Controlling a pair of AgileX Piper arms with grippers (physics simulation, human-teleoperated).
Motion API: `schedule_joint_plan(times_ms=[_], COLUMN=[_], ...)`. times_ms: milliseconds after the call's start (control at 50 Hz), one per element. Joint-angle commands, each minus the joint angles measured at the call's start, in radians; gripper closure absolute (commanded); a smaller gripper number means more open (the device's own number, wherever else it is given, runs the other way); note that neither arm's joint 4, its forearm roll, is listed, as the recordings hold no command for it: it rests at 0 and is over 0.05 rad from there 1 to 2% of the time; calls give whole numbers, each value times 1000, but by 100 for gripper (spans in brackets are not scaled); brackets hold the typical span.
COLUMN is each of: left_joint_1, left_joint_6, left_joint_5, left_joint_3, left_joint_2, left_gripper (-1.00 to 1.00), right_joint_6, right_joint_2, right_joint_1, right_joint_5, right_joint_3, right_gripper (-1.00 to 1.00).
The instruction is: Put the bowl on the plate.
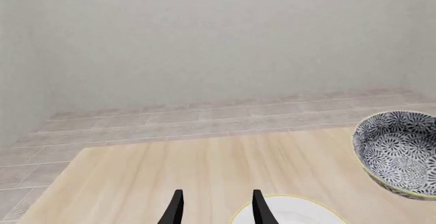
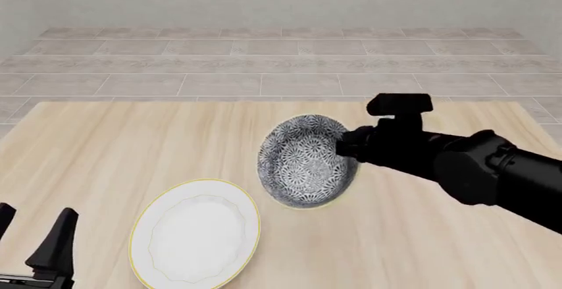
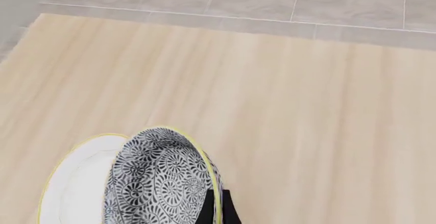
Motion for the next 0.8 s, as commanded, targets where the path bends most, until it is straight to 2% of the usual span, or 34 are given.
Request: schedule_joint_plan(times_ms=[20,160,220,300,400,460,480,540,660,800], left_joint_1=[-1,0,-2,-5,-7,-7,-6,-6,-7,-7], left_joint_6=[0,-1,-1,2,5,6,6,6,8,7], left_joint_5=[0,-1,-2,-1,-3,-3,-2,-1,-1,0], left_joint_3=[-4,-6,-8,-10,-9,-11,-12,-13,-14,-18], left_joint_2=[-1,-1,-1,-1,-1,-1,-1,-1,-1,-1], left_gripper=[-100,-100,-100,-100,-100,-100,-100,-100,-100,-100], right_joint_6=[41,74,113,135,148,169,192,193,239,260], right_joint_2=[32,54,73,83,90,104,106,115,160,189], right_joint_1=[41,78,107,128,146,165,180,180,194,208], right_joint_5=[34,58,57,60,72,77,71,72,55,52], right_joint_3=[-71,-113,-128,-144,-173,-201,-198,-208,-227,-249], right_gripper=[100,100,100,100,100,100,100,100,100,100])
